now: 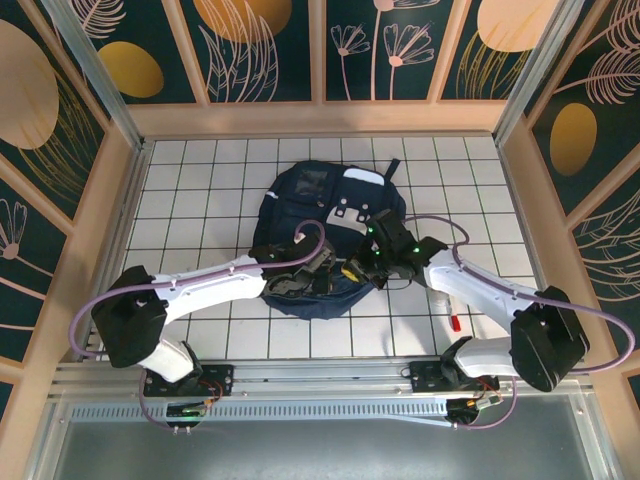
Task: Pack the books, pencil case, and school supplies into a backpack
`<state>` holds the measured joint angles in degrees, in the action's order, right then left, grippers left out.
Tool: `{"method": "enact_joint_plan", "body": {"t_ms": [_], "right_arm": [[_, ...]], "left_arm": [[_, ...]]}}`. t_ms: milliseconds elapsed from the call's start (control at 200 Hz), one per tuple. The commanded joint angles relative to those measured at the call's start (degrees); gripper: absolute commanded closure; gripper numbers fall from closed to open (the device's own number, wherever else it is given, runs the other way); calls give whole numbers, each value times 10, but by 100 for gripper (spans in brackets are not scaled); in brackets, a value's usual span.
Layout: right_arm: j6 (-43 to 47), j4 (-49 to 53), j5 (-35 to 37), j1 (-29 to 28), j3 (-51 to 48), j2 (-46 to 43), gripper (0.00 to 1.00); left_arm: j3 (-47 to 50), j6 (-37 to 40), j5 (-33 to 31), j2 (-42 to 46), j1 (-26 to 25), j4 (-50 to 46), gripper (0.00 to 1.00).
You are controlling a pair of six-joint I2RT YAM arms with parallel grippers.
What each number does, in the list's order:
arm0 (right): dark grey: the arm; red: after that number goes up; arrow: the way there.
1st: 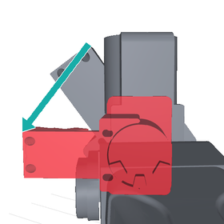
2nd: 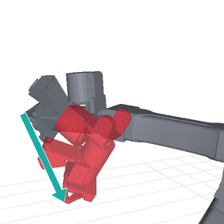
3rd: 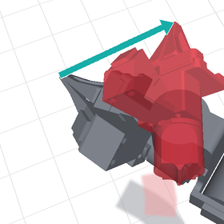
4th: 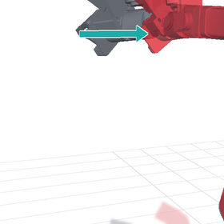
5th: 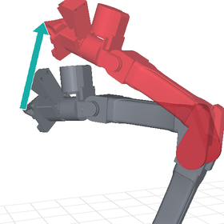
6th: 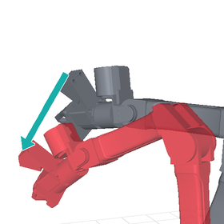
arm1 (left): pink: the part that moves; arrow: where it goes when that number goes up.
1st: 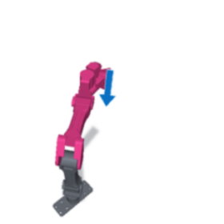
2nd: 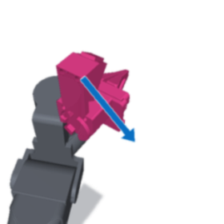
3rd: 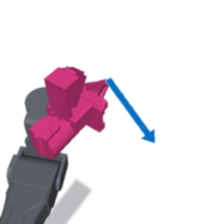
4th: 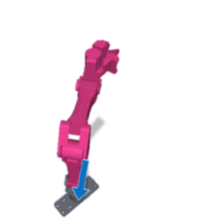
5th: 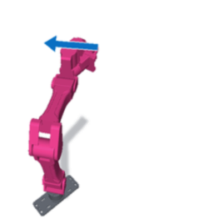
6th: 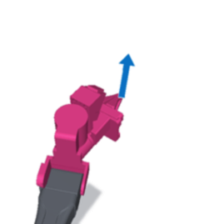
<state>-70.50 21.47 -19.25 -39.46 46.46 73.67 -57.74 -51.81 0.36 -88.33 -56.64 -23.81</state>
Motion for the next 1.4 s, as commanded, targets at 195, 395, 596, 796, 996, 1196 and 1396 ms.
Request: {"method": "enact_joint_plan", "body": {"t_ms": [195, 395, 596, 796, 996, 1196, 1396], "right_arm": [[27, 17, 88, 12, 5, -35, 100], [88, 29, 90, 62, 9, -45, 100], [222, -21, 24, 122, 22, -4, 100], [282, -8, 51, 176, 87, 64, 100], [279, -6, -23, 198, 128, 99, 100], [278, -3, -29, 199, 112, 103, 100], [294, 23, -12, 198, 117, 108, 55]], "left_arm": [[80, 38, -55, 105, 3, -34, 100], [142, 92, -116, 200, 8, -43, 100], [137, 118, -38, 266, 13, -9, 100], [127, 119, 31, 234, 13, 5, 100], [115, 131, 52, 167, 12, 68, 62], [60, 196, -11, 102, 14, 102, 51], [36, 211, 13, 49, 69, 132, 50]]}}
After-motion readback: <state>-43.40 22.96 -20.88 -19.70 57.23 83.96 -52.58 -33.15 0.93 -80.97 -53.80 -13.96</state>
